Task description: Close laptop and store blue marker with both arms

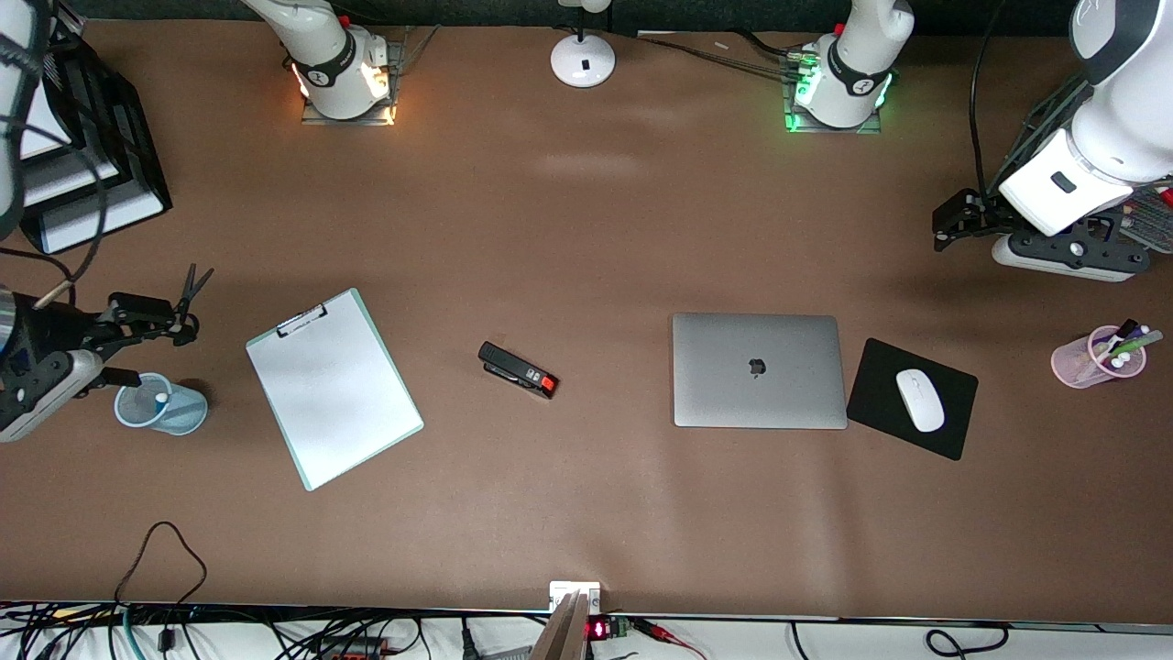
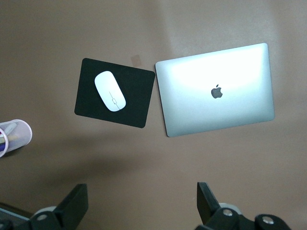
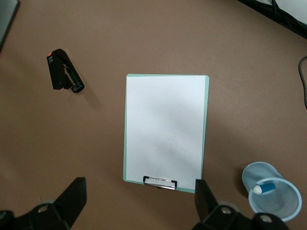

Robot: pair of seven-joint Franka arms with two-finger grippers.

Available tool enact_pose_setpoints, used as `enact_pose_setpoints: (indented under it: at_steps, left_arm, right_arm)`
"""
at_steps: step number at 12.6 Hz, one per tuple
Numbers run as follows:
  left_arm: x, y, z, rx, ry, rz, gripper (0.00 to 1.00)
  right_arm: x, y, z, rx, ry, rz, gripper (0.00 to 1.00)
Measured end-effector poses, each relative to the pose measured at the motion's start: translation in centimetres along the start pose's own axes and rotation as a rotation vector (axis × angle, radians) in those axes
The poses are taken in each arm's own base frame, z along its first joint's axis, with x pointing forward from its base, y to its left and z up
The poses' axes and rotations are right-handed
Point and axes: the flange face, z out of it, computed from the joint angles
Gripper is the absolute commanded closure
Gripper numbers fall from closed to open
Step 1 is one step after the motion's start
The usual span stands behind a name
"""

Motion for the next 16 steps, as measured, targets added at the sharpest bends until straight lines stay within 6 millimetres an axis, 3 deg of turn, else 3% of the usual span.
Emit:
enact_pose_setpoints:
  at_steps: [3,9,13,16]
  left_arm:
    - [0.0,0.0,0.0,0.000,0.000,0.000,0.00]
    - [0.0,0.1,0.0,0.000,0.000,0.001,0.00]
    - [0.0,0.1,0.0,0.000,0.000,0.002,0.00]
    - [0.0,0.1,0.0,0.000,0.000,0.002,0.00]
  right_arm:
    - [0.3,-2.3,0.2,-0.025,-0.038,0.136,0.00]
    - [-3.0,-4.8,-1.3,-0.109,-0.144,0.356,0.00]
    - [-4.2,-7.5,-3.5,-0.177,-0.186,0.480,0.00]
    - [-6.3,-6.8,-5.8,-0.219,-0.167,0.531,0.00]
